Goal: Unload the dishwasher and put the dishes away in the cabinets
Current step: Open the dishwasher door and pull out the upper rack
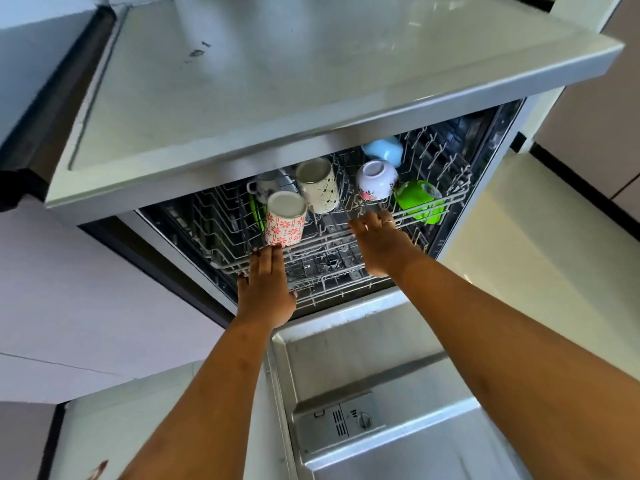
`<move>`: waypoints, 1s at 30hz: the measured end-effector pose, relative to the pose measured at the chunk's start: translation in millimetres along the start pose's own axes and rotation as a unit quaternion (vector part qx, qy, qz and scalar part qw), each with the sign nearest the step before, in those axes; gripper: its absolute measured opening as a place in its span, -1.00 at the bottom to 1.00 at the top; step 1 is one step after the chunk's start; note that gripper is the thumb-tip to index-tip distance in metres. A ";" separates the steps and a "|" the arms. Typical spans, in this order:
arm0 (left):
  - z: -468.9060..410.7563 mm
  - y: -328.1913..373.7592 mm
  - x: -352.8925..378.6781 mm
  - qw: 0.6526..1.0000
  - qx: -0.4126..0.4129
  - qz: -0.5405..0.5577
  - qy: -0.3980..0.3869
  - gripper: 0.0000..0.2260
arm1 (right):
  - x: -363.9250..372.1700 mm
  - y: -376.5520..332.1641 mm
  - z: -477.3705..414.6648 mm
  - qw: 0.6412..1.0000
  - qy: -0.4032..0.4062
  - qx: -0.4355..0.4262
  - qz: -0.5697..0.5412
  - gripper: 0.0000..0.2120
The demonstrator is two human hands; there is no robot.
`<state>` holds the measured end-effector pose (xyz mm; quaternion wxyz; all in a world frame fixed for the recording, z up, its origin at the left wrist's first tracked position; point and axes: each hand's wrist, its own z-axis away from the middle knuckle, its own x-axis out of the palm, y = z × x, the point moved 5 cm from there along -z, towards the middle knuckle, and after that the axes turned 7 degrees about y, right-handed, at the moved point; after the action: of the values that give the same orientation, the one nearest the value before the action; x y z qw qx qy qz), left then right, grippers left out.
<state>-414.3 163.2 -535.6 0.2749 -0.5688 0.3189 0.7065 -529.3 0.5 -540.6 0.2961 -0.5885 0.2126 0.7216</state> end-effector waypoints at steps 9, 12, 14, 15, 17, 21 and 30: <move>40.7 4.9 3.0 0.997 0.015 -0.039 -0.067 -0.25 | 6.4 4.5 47.5 0.999 -0.010 0.025 0.020 -0.19; 63.6 8.1 3.0 0.993 0.017 -0.046 -0.106 -0.26 | 12.5 3.4 66.2 0.999 -0.027 0.038 0.027 -0.16; 77.0 11.5 2.0 0.990 0.017 -0.054 -0.130 -0.27 | 12.4 2.9 82.0 0.998 -0.041 0.046 0.026 -0.14; 83.4 12.8 0.5 0.988 0.016 -0.055 -0.145 -0.29 | 11.7 1.9 90.7 0.997 -0.048 0.050 0.024 -0.15; 92.0 15.8 -5.6 0.981 0.016 -0.060 -0.184 -0.33 | 9.6 0.9 104.7 0.996 -0.060 0.056 0.021 -0.16; 104.4 20.9 -13.4 0.964 0.030 -0.091 -0.246 -0.42 | 11.4 0.4 123.5 0.995 -0.079 0.059 0.020 -0.18; 142.5 33.7 -9.8 0.940 0.006 -0.140 -0.310 -0.49 | 19.5 -3.9 173.7 0.992 -0.090 0.093 0.010 -0.19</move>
<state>-527.1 250.0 -500.1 0.4602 -0.3586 0.1393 0.8001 -654.9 120.7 -521.8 0.3605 -0.4887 0.2568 0.7519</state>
